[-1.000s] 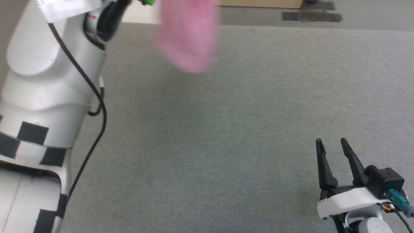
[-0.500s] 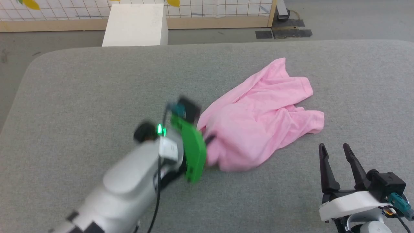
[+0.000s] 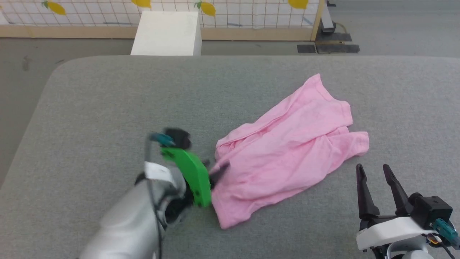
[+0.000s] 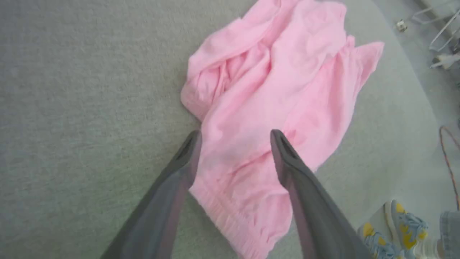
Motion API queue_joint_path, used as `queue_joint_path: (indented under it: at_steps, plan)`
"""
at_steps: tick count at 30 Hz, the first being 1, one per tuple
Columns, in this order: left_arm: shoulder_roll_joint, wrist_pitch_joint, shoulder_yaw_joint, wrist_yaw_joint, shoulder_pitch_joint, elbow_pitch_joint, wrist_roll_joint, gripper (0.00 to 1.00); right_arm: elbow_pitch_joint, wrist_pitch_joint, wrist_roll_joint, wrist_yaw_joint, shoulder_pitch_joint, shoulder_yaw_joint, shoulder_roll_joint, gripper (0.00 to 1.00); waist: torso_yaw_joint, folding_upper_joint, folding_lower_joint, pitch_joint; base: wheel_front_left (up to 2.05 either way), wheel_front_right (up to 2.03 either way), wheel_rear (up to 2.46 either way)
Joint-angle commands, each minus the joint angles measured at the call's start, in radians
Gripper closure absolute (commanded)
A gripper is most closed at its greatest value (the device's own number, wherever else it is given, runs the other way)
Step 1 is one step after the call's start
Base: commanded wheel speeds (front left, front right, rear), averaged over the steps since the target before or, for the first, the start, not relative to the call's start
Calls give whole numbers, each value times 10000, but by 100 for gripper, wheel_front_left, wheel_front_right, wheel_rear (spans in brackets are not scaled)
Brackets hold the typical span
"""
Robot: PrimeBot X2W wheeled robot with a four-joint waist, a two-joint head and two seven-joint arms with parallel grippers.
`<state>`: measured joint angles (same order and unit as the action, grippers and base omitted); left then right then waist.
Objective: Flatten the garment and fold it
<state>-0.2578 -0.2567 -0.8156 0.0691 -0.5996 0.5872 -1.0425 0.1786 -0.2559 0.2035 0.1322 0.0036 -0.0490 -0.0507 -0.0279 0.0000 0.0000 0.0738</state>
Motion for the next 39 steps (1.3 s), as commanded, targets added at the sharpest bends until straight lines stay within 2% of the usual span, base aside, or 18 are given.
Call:
queue_joint_path:
  at_steps: [1,3,6,7,8,12,14,16,20,27,31,35,39]
  plan:
    - [-143,401,426,-74,60,-229,-282,0,11,-39,78,-15,-21,-24,5,0,138,0,0,-148,0,0,0]
    - [-382,1031,968,-201,109,-570,-449,0,66,37,94,-15,-83,-47,5,0,194,0,0,-249,0,0,0]
    - [-907,2551,1610,-528,386,-1144,-113,0,159,272,114,-15,-187,-12,5,0,204,0,0,-397,0,0,0]
    - [-1271,4216,2105,-1028,974,-1581,380,0,219,447,149,-15,-272,-37,5,0,200,0,0,-484,0,0,0]
    - [-1348,4656,2285,-1259,1279,-1706,518,0,262,540,168,-15,-294,-50,5,0,199,0,0,-511,0,0,0]
    - [-1471,5166,3224,-2247,2421,-2536,1637,0,382,880,210,-15,-333,-134,5,0,227,0,0,-518,0,0,0]
    - [-1268,5176,4108,-2613,3113,-3350,2552,0,426,1046,234,-15,-318,-132,5,0,249,0,0,-492,0,0,0]
    - [-897,5179,5025,-2785,3929,-4203,3464,0,483,1217,259,-15,-285,-188,5,0,263,0,0,-453,0,0,0]
    - [-30,5181,6210,-2633,5384,-5401,4993,0,600,1608,229,-15,-378,-330,5,0,260,0,0,-313,0,0,0]
    - [1037,5183,6755,-1891,6211,-5632,6151,0,921,2807,-102,-15,-1591,-708,5,0,328,0,0,155,0,0,0]
    - [1319,5183,6936,-1503,6086,-5484,6540,0,1468,4236,-735,-15,-2955,-989,-103,0,490,0,0,495,0,0,0]
    - [1529,5183,6980,-1204,5806,-5364,6883,0,2378,6236,-1497,-15,-4195,-1030,-569,0,839,0,0,857,0,0,0]
    - [1683,5183,6978,-950,5515,-5320,7115,0,3258,7610,-1947,-15,-4902,-1116,-967,0,1269,0,0,1209,0,0,0]
